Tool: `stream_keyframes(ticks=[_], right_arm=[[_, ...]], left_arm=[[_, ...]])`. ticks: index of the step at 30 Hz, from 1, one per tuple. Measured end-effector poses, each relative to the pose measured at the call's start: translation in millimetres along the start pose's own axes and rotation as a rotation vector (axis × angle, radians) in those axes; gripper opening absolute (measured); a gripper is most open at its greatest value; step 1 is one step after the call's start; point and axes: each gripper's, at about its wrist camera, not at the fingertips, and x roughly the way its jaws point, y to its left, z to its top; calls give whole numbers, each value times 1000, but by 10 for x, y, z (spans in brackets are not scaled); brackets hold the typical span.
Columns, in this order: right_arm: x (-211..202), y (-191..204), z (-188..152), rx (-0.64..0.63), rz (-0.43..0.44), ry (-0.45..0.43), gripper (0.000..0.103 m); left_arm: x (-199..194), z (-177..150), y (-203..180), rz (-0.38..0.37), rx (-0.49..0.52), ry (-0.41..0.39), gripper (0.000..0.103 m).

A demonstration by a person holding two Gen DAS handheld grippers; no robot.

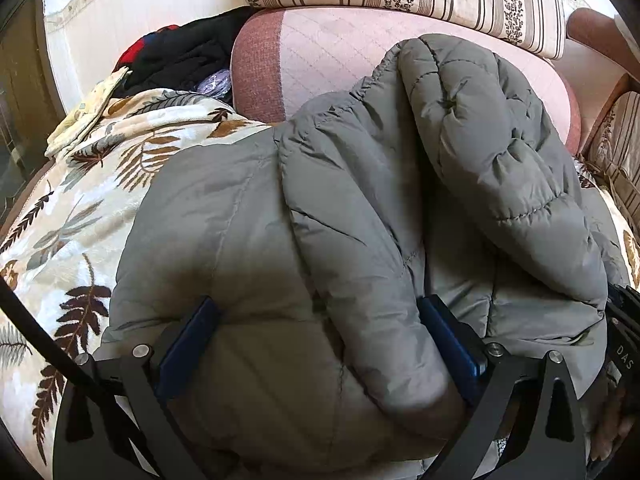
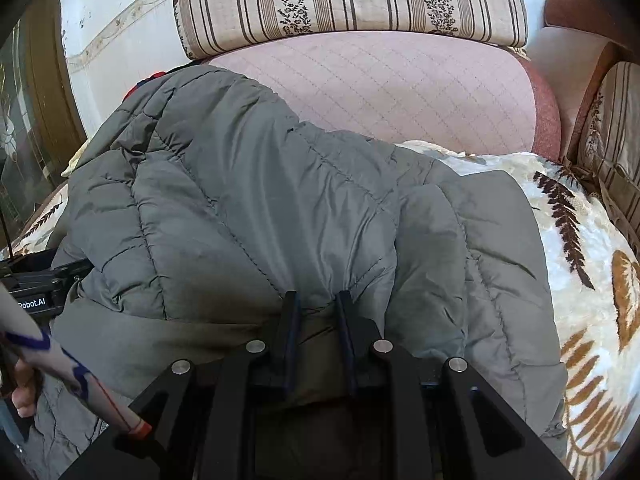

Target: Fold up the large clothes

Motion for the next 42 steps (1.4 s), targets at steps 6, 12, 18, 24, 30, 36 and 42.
stream_keyframes(ticks=[6,12,18,24,30,36,42], right_arm=[[-10,26,-7,-12,-15,-5,21],[-10,77,-5,-32,-42,-5,21],[-12,89,18,-44,-55,13,21],[-103,193,83,-82,-121,84,22],[-316,227,74,-86,-130,106,35],[-506,123,126,-19,-101,87,54],[-750,32,290,58,-92,-19,54]], left_arm=[[-21,-13,-6,2,-5,-10,101],[-36,-28,1,0,-9,-15,101],[-38,-28,6,-4,-13,-14,101],[-89,-12,40,-16,-24,-1,101],[-267,86,201,-68,-64,-5,101],[-630,224,405,-114,-137,-118,100],[-665,200,148,-177,-48,-131,101]])
